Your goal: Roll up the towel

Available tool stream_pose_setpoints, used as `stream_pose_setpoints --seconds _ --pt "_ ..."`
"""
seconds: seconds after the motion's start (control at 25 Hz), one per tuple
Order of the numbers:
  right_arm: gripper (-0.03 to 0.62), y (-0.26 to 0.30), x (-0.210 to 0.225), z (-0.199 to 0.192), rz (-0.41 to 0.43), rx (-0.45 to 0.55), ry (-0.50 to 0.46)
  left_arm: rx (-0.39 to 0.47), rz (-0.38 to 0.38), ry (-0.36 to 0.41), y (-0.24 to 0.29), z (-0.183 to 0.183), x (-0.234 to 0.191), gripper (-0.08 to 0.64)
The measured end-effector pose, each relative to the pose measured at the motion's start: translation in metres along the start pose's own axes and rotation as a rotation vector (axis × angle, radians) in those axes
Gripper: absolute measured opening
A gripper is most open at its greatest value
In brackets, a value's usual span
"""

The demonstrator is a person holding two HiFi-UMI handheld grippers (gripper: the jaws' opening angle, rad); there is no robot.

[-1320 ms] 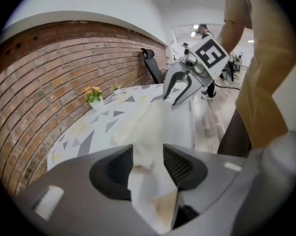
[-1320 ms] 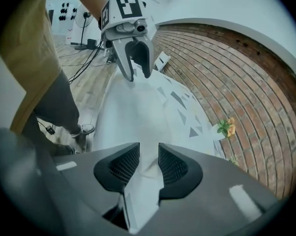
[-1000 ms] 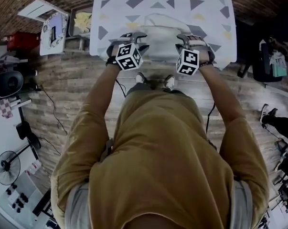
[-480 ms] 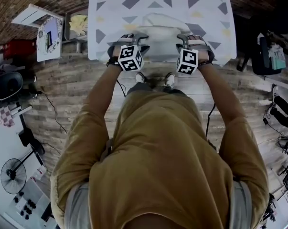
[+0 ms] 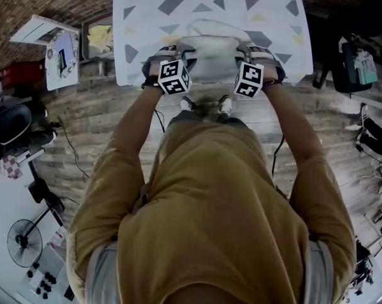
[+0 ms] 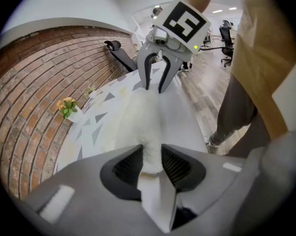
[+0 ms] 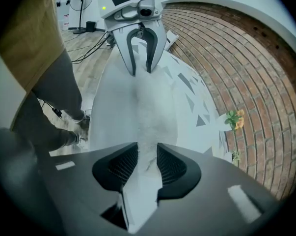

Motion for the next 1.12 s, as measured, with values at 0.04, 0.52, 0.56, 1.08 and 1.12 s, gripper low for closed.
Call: stream_pose_setpoints --seconds 0.04,0.52,0.56,1.08,1.12 --pt "0.116 -0.001 0.0 0.0 -0.003 -0.002 0.01 0.004 0.003 -0.018 0.0 0.001 -0.001 0.162" --pt "0.074 -0.041 -0.009 -0.003 0.159 0.068 0.209 0.007 -0.26 -0.177 -0.029 0.008 0.004 0.124" --pt "0.074 -0.042 -0.008 -0.004 0.181 0.071 0.223 -0.008 -0.309 -0.182 -0.031 0.01 0.003 0.124" --pt "0.073 -0.052 0.041 -0.021 0.335 0.204 0.458 -0.011 -0.521 -0.398 -0.034 0.012 -0.054 0.124" --pt "0.074 -0.051 0.045 -0.023 0.338 0.208 0.469 0.0 -0.522 -0.421 -0.033 0.012 -0.06 0.124"
Point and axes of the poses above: the fingertips, and each gripper's own axes: y forward along the fingers, x to its right, z out of its top, the point moved 10 cm from there along -y, backward along the fingers, and after that the axes turned 10 degrees about -y, right-handed, at the moved point
